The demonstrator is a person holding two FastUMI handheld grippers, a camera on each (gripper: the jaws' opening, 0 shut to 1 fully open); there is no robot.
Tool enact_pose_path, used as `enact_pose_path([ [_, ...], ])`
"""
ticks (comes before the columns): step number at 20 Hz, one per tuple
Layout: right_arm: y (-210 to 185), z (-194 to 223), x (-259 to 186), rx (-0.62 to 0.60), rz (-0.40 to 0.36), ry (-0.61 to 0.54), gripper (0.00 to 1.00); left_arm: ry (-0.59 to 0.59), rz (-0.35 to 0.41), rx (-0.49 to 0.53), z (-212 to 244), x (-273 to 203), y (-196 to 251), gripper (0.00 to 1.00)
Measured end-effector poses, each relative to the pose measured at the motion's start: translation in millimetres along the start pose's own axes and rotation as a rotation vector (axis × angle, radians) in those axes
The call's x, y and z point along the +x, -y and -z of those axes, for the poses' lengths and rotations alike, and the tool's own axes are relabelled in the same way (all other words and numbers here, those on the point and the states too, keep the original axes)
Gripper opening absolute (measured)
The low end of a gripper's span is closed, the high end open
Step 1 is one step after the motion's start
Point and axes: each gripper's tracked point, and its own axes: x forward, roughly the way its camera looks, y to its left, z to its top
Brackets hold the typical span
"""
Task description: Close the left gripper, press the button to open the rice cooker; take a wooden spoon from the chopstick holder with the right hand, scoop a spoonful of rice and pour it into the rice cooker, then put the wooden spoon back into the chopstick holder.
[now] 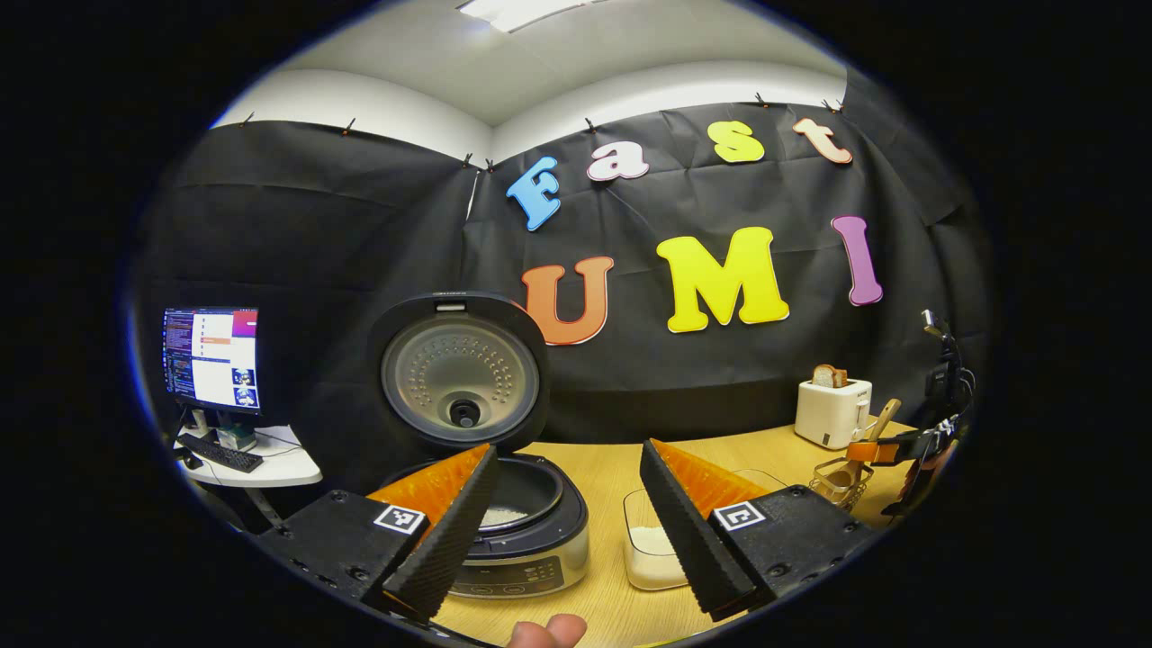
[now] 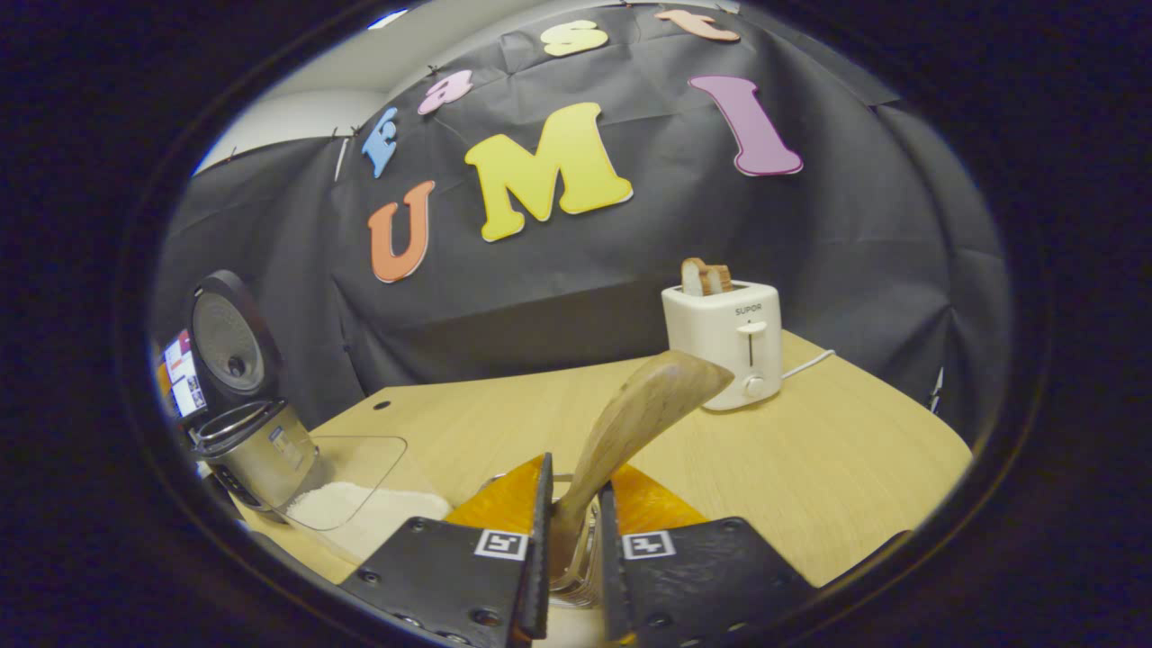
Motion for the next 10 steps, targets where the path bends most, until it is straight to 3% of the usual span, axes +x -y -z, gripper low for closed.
enact_pose_path([
  [2, -10, -7, -3, 0.017, -0.04, 0.01, 0.22, -0.001, 0.0, -0.003, 2, 0, 0, 1.0],
  [3, -12, -9, -3, 0.004, -0.024, 0.01, 0.04, -0.005, 0.005, -0.007, 4, 0, 1, 1.0],
  [10, -26, -31, -18, -0.054, -0.025, 0.046, 0.03, -0.055, 0.028, -0.01, 22, -1, -1, 1.0],
])
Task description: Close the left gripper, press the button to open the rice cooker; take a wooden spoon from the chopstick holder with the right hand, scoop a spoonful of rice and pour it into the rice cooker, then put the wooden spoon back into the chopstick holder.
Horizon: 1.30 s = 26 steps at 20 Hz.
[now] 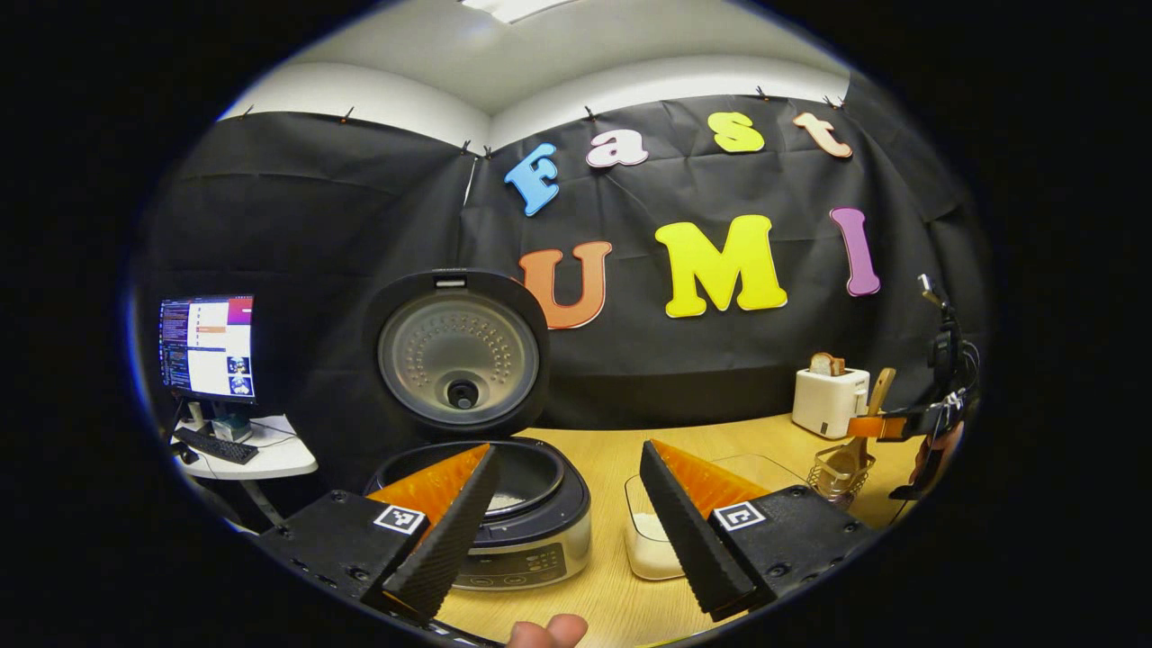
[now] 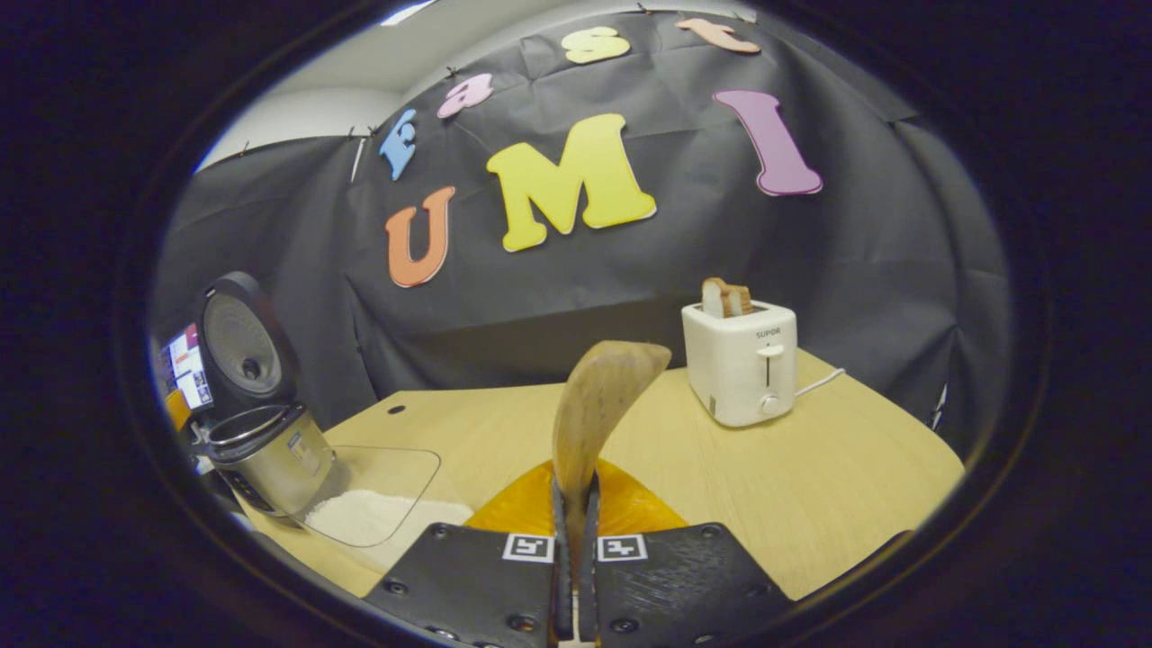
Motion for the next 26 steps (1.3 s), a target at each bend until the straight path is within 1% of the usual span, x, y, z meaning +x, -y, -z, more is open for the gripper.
enact_pose_path([
  [3, -12, -29, -10, 0.001, -0.008, 0.041, 0.03, -0.011, 0.008, -0.024, 2, 0, -3, 1.0],
  [5, -25, -50, -16, -0.034, -0.011, 0.069, 0.03, -0.026, 0.024, -0.038, 5, -2, -4, 1.0],
  [7, -50, -70, -20, -0.074, -0.037, 0.101, 0.03, -0.03, 0.025, -0.032, 4, -5, -10, 1.0],
  [9, -86, -83, -22, -0.106, -0.087, 0.123, 0.03, -0.021, 0.015, -0.024, 1, -6, -18, 1.0],
  [11, -124, -83, -16, -0.129, -0.146, 0.115, 0.03, -0.015, 0.007, -0.027, -1, -8, -26, 1.0],
  [13, -157, -70, -5, -0.171, -0.183, 0.08, 0.03, -0.015, 0.007, -0.015, -2, -11, -35, 1.0],
  [16, -192, -32, 10, -0.217, -0.21, -0.012, 0.03, -0.02, -0.006, 0.019, 0, -13, -48, 1.0],
  [20, -204, 21, 23, -0.362, -0.162, -0.131, 0.03, -0.016, 0.021, 0.023, 2, -11, -47, 1.0],
  [21, -202, 26, 24, -0.395, -0.139, -0.135, 0.01, -0.017, 0.028, 0.022, 3, -11, -45, 1.0],
  [22, -200, 31, 25, -0.437, -0.108, -0.127, 0.05, -0.02, 0.037, 0.024, 3, -11, -44, 1.0],
  [24, -195, 41, 30, -0.538, -0.042, -0.121, 0.03, -0.021, 0.041, 0.033, 5, -10, -45, 1.0],
  [26, -198, 52, 32, -0.562, -0.029, -0.124, 0.02, -0.024, 0.035, 0.025, 6, -10, -50, 1.0],
])
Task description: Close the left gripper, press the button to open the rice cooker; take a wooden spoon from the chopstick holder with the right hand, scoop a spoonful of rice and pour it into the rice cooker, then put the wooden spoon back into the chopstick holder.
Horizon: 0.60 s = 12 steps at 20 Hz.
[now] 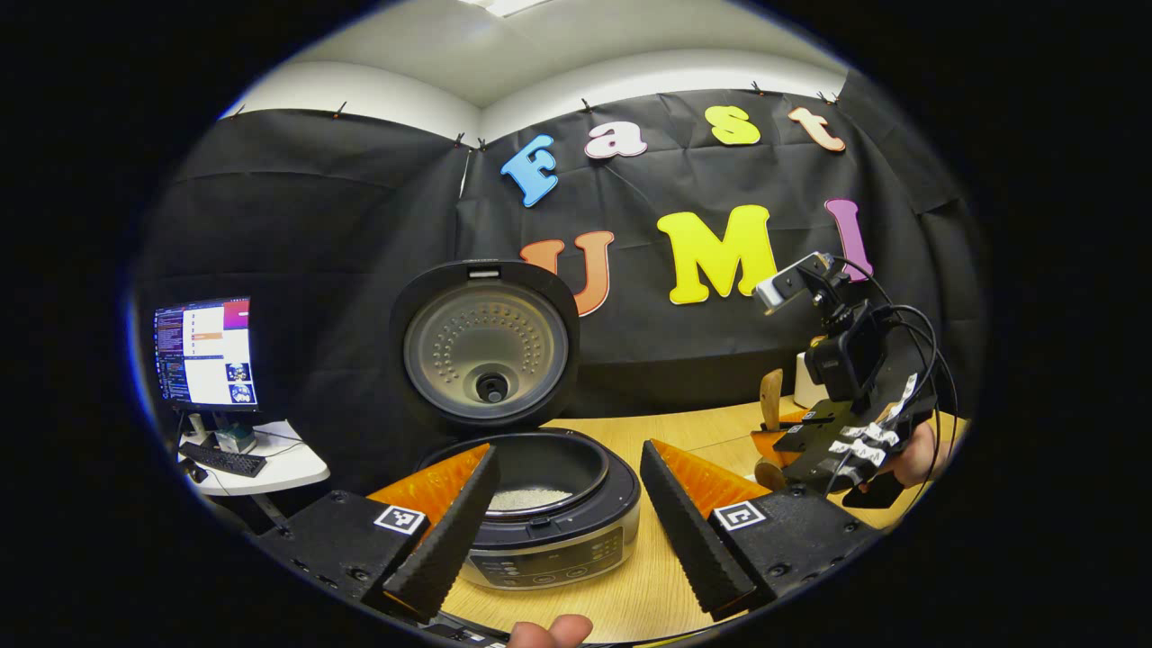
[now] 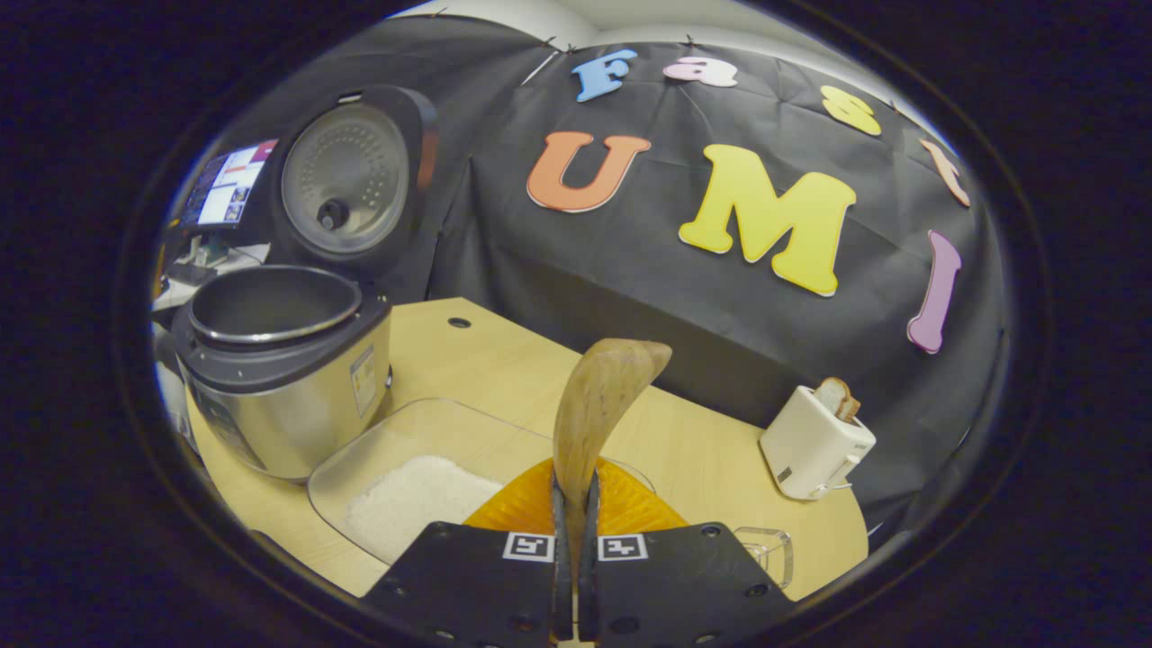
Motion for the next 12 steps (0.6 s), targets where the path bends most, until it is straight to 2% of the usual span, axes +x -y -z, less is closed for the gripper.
enact_pose_path([
  [2, -17, 3, 1, 0.067, -0.05, -0.016, 0.03, -0.002, 0.006, -0.021, 1, 0, -3, 1.0],
  [7, -58, -5, 3, 0.344, -0.216, -0.071, 0.03, -0.006, 0.009, -0.063, 1, -2, -13, 1.0],
  [12, -67, -14, 8, 0.559, -0.283, -0.079, 0.03, -0.021, 0.019, -0.032, 5, -2, -9, 1.0],
])
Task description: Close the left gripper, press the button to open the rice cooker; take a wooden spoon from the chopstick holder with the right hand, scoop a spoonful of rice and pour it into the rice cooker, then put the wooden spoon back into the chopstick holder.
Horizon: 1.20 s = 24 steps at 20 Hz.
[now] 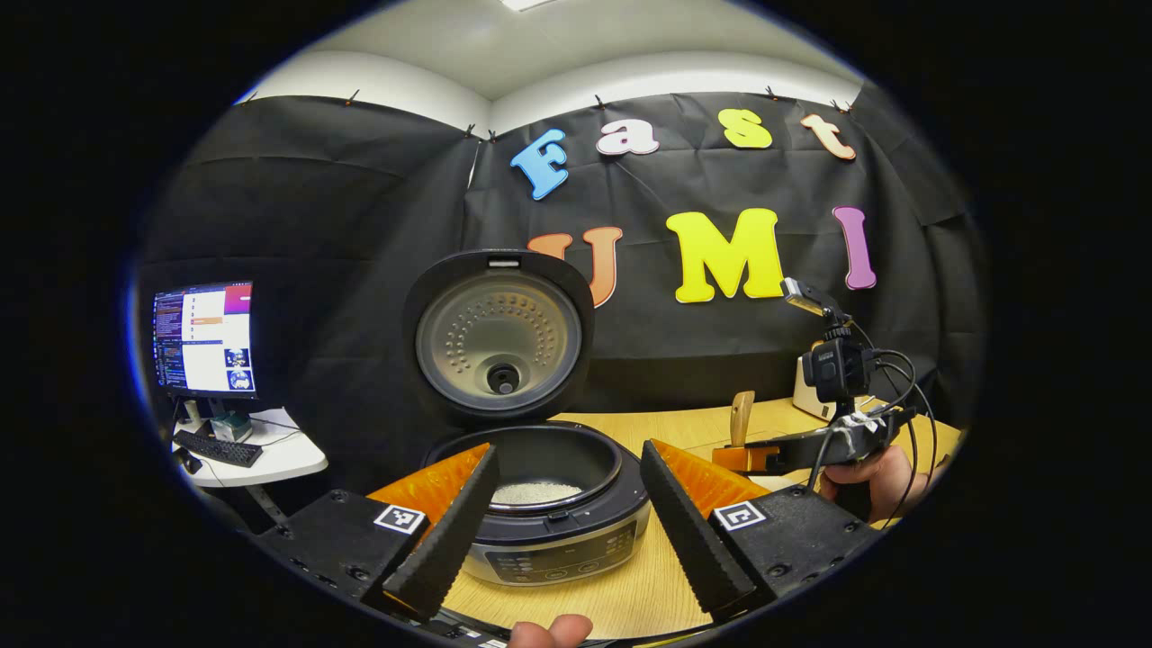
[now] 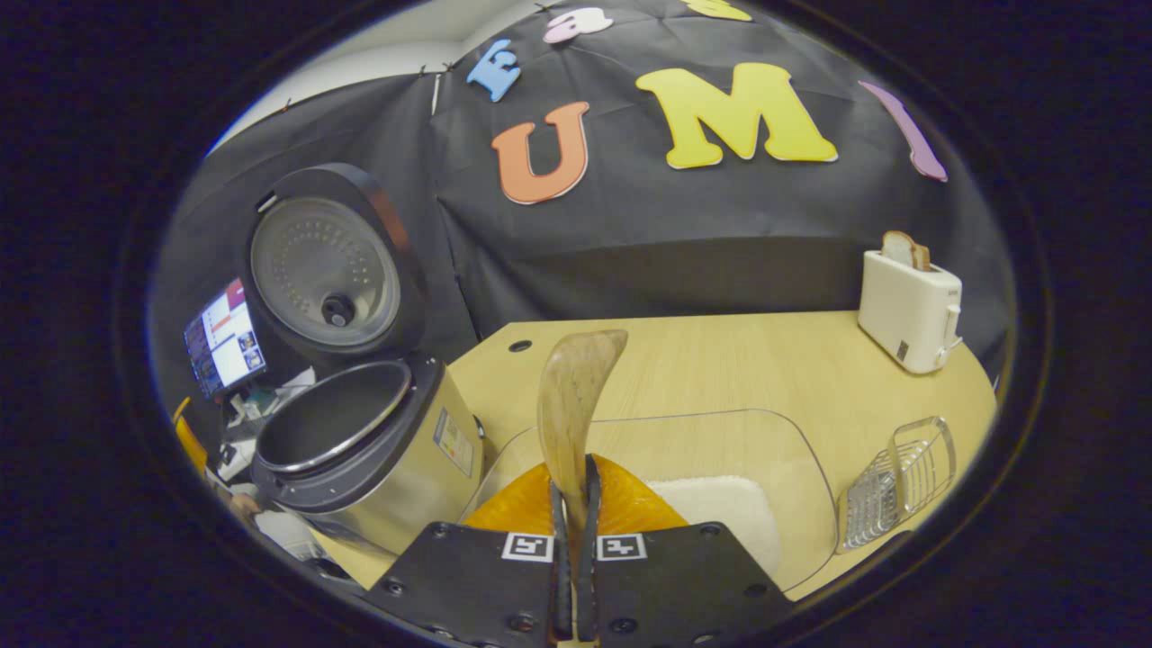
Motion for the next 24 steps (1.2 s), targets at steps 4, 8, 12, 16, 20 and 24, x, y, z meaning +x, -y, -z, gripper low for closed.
enact_pose_path([
  [4, -6, -5, 2, 0.166, -0.068, 0.0, 0.03, -0.001, 0.018, -0.013, 0, -1, 5, 1.0],
  [8, 5, -6, -1, 0.368, -0.112, 0.009, 0.03, 0.002, 0.008, -0.01, -3, -3, 2, 1.0],
  [12, 25, -13, -4, 0.518, -0.134, 0.036, 0.02, 0.004, 0.003, -0.014, -3, -3, 0, 1.0],
  [16, 44, -34, -14, 0.563, -0.137, 0.089, 0.03, 0.005, -0.01, -0.018, -2, -2, -4, 1.0],
  [20, 58, -46, -21, 0.62, -0.15, 0.106, 0.03, 0.004, -0.01, -0.038, 0, 0, -7, 1.0],
  [24, 55, -64, -28, 0.645, -0.18, 0.108, 0.03, -0.011, -0.015, -0.035, 5, 1, -12, 1.0],
])
